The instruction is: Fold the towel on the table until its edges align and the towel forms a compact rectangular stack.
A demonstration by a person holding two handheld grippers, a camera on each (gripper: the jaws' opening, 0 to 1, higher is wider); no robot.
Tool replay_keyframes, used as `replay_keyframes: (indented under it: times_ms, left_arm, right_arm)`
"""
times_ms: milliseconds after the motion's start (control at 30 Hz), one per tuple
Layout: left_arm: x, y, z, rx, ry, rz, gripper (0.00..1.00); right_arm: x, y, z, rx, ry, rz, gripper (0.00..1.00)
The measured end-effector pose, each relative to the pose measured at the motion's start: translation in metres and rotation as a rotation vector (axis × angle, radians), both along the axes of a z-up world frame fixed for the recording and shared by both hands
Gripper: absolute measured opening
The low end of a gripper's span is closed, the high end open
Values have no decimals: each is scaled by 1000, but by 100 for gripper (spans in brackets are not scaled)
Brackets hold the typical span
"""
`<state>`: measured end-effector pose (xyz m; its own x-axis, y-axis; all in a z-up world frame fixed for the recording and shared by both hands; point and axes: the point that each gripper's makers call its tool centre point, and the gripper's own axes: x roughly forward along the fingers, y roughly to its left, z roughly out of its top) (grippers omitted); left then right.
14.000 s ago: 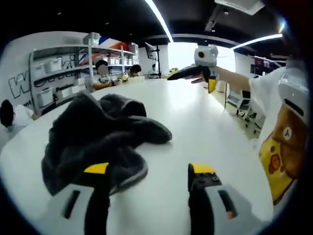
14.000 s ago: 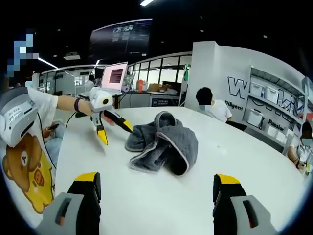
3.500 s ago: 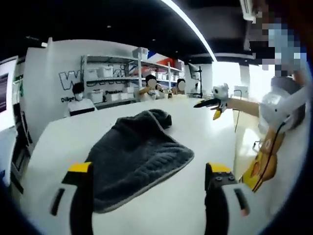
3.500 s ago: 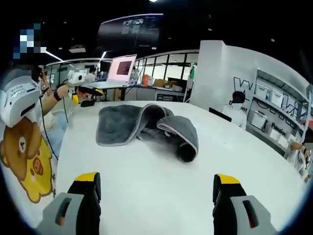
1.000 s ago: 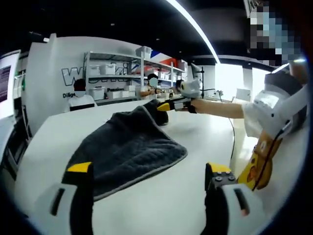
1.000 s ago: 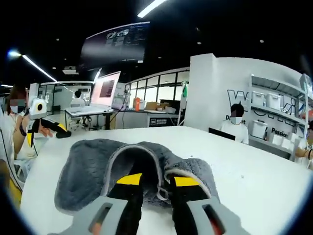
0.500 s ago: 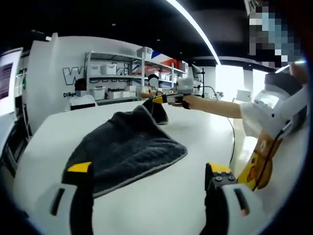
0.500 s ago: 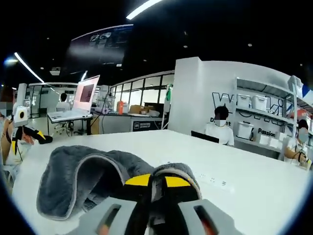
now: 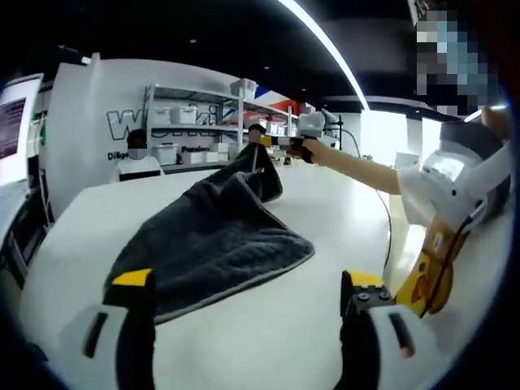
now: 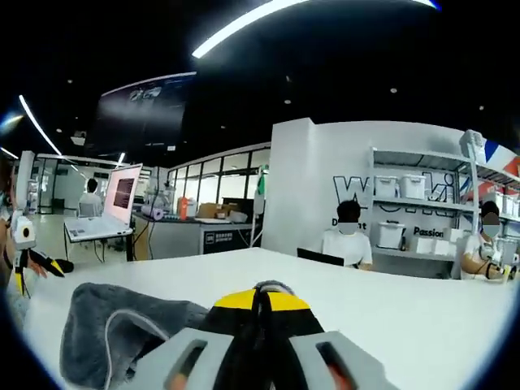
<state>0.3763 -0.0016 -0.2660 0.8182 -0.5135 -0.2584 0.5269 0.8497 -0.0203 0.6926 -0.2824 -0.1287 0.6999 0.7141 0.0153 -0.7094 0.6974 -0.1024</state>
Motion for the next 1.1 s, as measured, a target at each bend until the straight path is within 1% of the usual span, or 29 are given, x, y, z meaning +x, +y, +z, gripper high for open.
replay_keyframes:
  times_ms: [200,300,367,500,633,767,867,1000,1100]
  left_arm:
    - [2,-3,-2,-2,4,-3,99]
    - [3,-5,-2,-2,3,-8,99]
    - [4,-6,-2,0,4,-11,99]
    - [4,-8,-3,-1,6,-19,99]
    - [5,-14,-5,-1,10,-26,99]
    - [7,-17,-6,-1,13,-28,99]
    - [8,-19,-7,0,15,-31,99]
    - [10,-21,-9,1,24,-33,99]
    - [10,-21,-10,3,28,-34,99]
  right_arm:
    - [-2,-21,35,48,-54,-23,3]
    - [-2,-36,48,46,-84,-52,3]
    - [-2,-47,51,42,-94,-70,3]
    - [-1,-68,49,30,-93,-111,3]
    - [2,-94,40,22,-77,-159,3]
    - [10,-118,25,7,-54,-208,3]
    - [16,-135,8,-18,-33,-247,3]
    - [24,-158,-20,-32,18,-294,3]
    - [30,-172,-36,-38,51,-321,3]
